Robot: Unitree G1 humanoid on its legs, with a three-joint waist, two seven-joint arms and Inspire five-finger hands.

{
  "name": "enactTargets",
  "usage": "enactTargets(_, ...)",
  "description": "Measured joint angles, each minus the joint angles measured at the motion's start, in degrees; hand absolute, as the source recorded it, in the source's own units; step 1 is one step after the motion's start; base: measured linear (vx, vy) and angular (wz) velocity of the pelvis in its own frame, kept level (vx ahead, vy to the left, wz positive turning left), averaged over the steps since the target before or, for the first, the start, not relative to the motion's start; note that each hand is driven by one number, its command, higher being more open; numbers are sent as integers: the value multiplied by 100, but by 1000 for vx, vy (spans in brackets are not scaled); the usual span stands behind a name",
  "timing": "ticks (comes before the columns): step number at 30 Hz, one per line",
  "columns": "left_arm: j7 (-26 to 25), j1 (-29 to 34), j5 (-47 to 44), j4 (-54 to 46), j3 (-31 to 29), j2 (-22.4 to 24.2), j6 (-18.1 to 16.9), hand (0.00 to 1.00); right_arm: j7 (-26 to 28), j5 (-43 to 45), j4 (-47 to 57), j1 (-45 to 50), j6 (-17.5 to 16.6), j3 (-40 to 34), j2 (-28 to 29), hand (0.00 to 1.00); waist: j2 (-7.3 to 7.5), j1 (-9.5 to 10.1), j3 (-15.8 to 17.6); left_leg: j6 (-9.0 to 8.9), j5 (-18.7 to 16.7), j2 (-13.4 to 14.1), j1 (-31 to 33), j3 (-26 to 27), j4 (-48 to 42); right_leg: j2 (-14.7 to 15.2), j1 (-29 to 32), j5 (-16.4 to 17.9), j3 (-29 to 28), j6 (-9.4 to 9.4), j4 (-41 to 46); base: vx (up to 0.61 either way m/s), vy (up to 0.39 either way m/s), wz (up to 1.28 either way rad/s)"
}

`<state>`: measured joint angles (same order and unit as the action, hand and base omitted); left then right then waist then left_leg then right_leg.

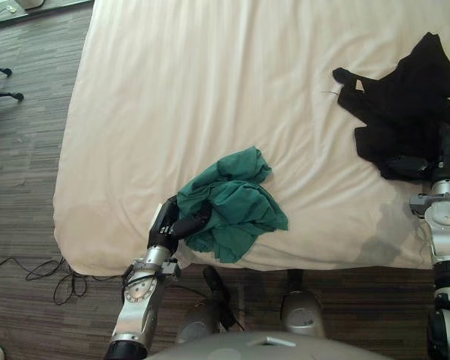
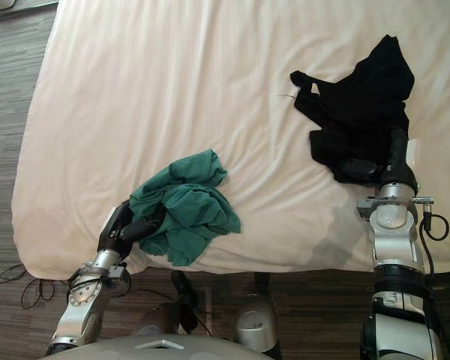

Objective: Tidy up the quilt and then pick up the clothes from the bed and put them into the laundry hamper

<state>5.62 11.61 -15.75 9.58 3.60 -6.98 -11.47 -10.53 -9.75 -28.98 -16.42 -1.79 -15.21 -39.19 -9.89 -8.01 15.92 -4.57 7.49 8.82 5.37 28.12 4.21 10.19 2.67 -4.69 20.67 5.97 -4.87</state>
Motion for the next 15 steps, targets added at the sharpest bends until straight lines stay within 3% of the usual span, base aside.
enactTargets(3,-9,-54,-1,172,1,51,48,0,-18,43,40,247,-15,28,12,0,40,14,27,116,80,-24,5,400,-379,11,-367,173,293,-71,2,-27,-8,50)
enactTargets(4,-32,-52,-18,282,-1,72,53,0,-20,143,137,438,-26,15,71,0,28,18,20,238,174,-12,7,428,-414,-25,-477,279,403,-120,30,-58,-32,60)
enactTargets(6,-89,-56,-38,432,-10,138,74,0,-24,158,370,772,-56,-8,219,0,5,-8,13,251,564,-32,-71,236,-84,21,-409,592,649,-232,483,-53,-24,60)
enactTargets(7,-122,-102,-38,469,-16,165,120,0,-23,157,478,988,-104,-61,383,0,122,-7,70,302,163,72,-89,319,-426,108,-374,642,818,-251,664,44,-24,52)
enactTargets(8,-169,-140,-36,574,-16,202,168,0,-21,188,668,1235,-159,-117,735,0,207,0,-3,306,-663,266,-60,782,-1535,185,-384,707,949,-310,860,99,-12,50)
enactTargets(9,-171,-200,-31,675,-15,253,177,0,-20,227,774,1433,-244,-118,904,0,203,-22,-41,347,-915,386,-103,946,-2014,207,-396,736,1093,-357,964,106,-27,57)
enactTargets(11,-176,-272,-20,791,8,435,188,0,-20,357,934,1855,-387,-153,1265,0,67,-125,-144,437,-966,529,-70,1121,-2284,172,-393,876,1509,-528,1465,22,3,79)
enactTargets(12,-198,-253,-3,807,48,505,189,0,-20,416,962,2047,-407,-201,1458,0,105,-203,-169,644,-827,511,-111,1155,-2174,238,-310,977,1728,-601,1807,-98,-4,125)
enactTargets(13,-230,-256,15,926,52,541,177,0,16,465,936,2337,-481,-207,1834,0,252,-350,-381,685,-603,366,-150,785,-1486,10,-197,1039,1623,-679,1360,-117,-63,132)
enactTargets(14,-245,-210,14,984,32,389,144,0,52,633,959,2620,-575,-100,2231,0,643,-363,-526,535,-1008,311,-211,788,-1833,-84,-323,528,1656,-586,525,-151,-134,119)
enactTargets(15,-271,-315,5,1157,34,467,132,0,78,742,945,2697,-624,-85,2298,0,517,-330,-535,236,-1364,722,-202,875,-2276,-268,-359,476,1933,-709,605,-51,-103,72)
